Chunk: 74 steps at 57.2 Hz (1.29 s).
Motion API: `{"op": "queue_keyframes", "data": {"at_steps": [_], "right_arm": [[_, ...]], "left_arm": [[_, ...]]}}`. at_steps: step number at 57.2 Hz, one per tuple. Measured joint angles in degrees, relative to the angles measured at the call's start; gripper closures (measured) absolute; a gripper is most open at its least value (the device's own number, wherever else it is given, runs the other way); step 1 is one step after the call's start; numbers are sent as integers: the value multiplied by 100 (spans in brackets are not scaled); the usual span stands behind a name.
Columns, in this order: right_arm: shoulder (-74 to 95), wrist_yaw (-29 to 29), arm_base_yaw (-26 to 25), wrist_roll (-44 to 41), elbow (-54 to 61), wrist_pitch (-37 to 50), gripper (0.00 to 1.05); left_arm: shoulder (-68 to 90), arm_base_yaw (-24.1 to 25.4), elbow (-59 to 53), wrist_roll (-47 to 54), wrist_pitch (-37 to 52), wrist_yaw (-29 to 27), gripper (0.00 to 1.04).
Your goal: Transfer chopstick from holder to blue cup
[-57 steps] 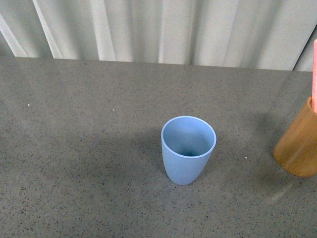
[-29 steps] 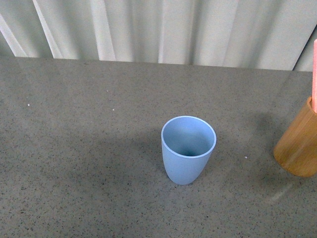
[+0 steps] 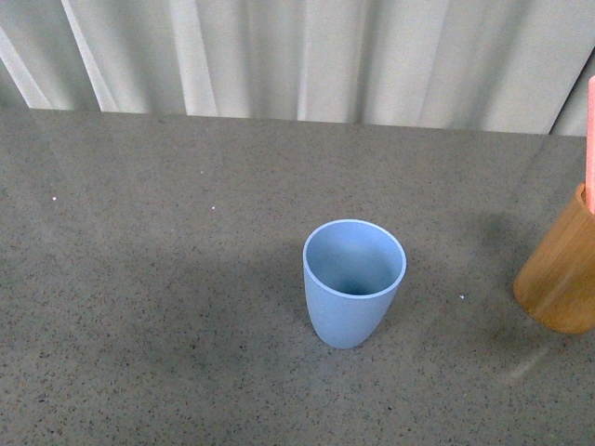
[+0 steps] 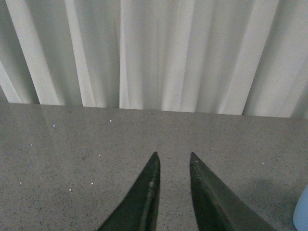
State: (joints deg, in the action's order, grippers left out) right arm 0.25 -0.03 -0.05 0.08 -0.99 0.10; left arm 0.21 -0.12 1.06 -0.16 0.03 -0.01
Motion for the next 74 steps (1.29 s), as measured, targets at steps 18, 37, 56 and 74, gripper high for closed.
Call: {"op": "queue_keyframes", "data": {"at_steps": [18,37,56,74], "right_arm": [[0,0,0,2,0,0,10],[944,-1029,-461,-133,-352,-741,10],[4695,-2118,-1246,-857,-686,2535,10],[7578,-1985,-1084,-699,-1445,4417,10]], "left_arm": [[0,0,0,2,0,0,27],[0,0,0,4,0,4,7],[-2,0,0,4,0,2,7],[-2,0,0,4,0,0,7]]}}
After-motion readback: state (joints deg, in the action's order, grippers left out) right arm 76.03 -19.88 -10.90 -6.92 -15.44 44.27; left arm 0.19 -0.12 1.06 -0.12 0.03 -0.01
